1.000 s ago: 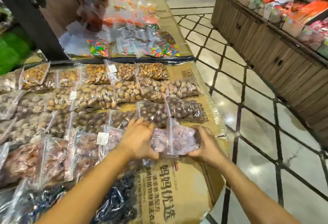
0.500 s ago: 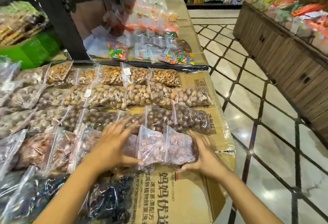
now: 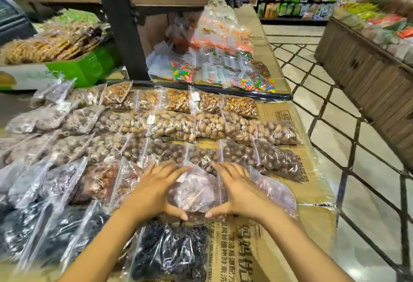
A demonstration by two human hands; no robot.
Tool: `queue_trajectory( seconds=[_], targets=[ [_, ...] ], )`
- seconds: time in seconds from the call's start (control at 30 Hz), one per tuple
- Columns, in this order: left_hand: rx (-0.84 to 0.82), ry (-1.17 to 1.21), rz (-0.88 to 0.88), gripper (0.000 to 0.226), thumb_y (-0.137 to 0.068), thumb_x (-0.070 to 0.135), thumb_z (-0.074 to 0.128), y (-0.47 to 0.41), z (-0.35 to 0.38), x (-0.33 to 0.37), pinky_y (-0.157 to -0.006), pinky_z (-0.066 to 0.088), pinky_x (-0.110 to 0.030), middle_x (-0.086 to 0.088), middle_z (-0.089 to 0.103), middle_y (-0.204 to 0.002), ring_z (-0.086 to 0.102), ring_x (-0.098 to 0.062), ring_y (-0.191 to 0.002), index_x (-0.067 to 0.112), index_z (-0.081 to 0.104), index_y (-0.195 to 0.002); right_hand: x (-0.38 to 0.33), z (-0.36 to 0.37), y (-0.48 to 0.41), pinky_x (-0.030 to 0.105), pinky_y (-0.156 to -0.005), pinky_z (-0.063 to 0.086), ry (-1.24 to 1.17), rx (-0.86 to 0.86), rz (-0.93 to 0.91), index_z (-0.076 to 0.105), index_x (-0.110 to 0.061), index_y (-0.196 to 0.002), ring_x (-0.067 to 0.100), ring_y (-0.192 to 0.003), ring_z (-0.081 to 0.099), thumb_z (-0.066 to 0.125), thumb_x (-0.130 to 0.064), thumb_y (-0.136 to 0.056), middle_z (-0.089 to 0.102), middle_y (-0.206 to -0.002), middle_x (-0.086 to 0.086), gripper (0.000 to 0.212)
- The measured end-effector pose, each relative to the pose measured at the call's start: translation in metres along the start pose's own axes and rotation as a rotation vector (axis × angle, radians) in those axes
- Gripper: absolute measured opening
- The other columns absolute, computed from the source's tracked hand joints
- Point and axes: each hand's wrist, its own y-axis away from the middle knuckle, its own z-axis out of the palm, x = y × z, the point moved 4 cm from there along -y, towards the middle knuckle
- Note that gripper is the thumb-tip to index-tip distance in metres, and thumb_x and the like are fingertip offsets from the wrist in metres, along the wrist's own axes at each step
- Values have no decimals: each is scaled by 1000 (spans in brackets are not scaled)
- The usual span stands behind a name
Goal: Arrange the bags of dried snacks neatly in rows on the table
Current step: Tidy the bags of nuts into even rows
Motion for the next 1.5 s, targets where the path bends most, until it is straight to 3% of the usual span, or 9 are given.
queue_trajectory(
  seconds=[0.17, 0.27, 0.43, 0.57, 0.7, 0.93, 1.13, 1.3, 1.5],
  targets=[
    [-41, -37, -101, 139, -42, 95, 51, 22, -1, -61, -113, -9, -39, 4, -13, -157, -8, -25, -146, 30, -9, -150, -31, 7, -29, 39, -117, 13, 153, -70, 19, 6, -19, -151, 25, -143, 14, 72, -66, -63, 18, -156, 7, 120],
    [-96, -47, -62, 135, -49, 92, 52, 24, -3, -70, -111, -10, -33, -8, -3, -159, -4, -26, -146, 28, -9, -150, -46, 27, -44, 41, -118, 10, 214, -129, 44, 3, -19, -151, 29, -143, 18, 75, -62, -61, 22, -155, 11, 123],
    [-98, -53, 1, 120, -56, 86, 43, 12, -4, -69, -113, -7, -35, -2, 19, -157, 16, -20, -144, 21, 10, -151, -46, 34, -51, 36, -114, 27, 78, -87, 119, 3, -23, -150, 25, -136, 29, 81, -49, -60, 31, -148, 8, 122],
    [-79, -13, 8, 117, -48, 82, 38, 7, -5, -71, -117, 6, -34, 2, 34, -147, 27, -15, -138, 20, 24, -147, -44, 41, -39, 30, -118, 19, 45, -100, 102, -3, -32, -149, 12, -137, 23, 79, -52, -61, 24, -148, -3, 122],
    [4, 32, 19, 110, -56, 81, 39, 8, -4, -73, -112, 2, -29, 4, 38, -143, 30, -14, -135, 22, 25, -147, -52, 41, -37, 28, -117, 12, 90, -80, 132, -5, -35, -149, 10, -139, 18, 79, -47, -61, 18, -152, -8, 122],
    [-112, 10, 19, 122, -56, 82, 55, 40, -10, -119, -109, -13, -38, 4, -20, -152, -14, -19, -142, 39, -17, -145, -71, 42, -33, 41, -116, 7, 16, -135, 195, -21, -48, -137, 5, -137, -11, 64, -79, -48, -15, -150, -15, 127],
    [-200, 111, 48, 115, -56, 68, 57, 31, -8, -130, -118, 14, -36, -3, 32, -151, 29, -21, -139, 35, -1, -149, -95, 44, -49, 50, -114, 6, -111, -72, 302, -14, -50, -142, 6, -135, -21, 69, -75, -46, -27, -148, -19, 129],
    [-198, 167, 32, 96, -69, 51, 66, 19, -13, -128, -107, 37, -29, 3, 54, -119, 48, -14, -116, 24, 18, -148, -98, 53, -60, 41, -107, -11, 69, -39, 301, -5, -34, -151, 23, -144, -16, 54, -86, -47, -19, -154, -3, 129],
    [-114, 83, -13, 115, -59, 69, 56, 41, -8, -125, -110, -2, -28, 0, 17, -156, 16, -20, -143, 35, -9, -148, -93, 57, -63, 38, -111, -10, 66, 21, 343, 2, -38, -149, 23, -147, -6, 58, -83, -52, -8, -160, 0, 122]
  ],
)
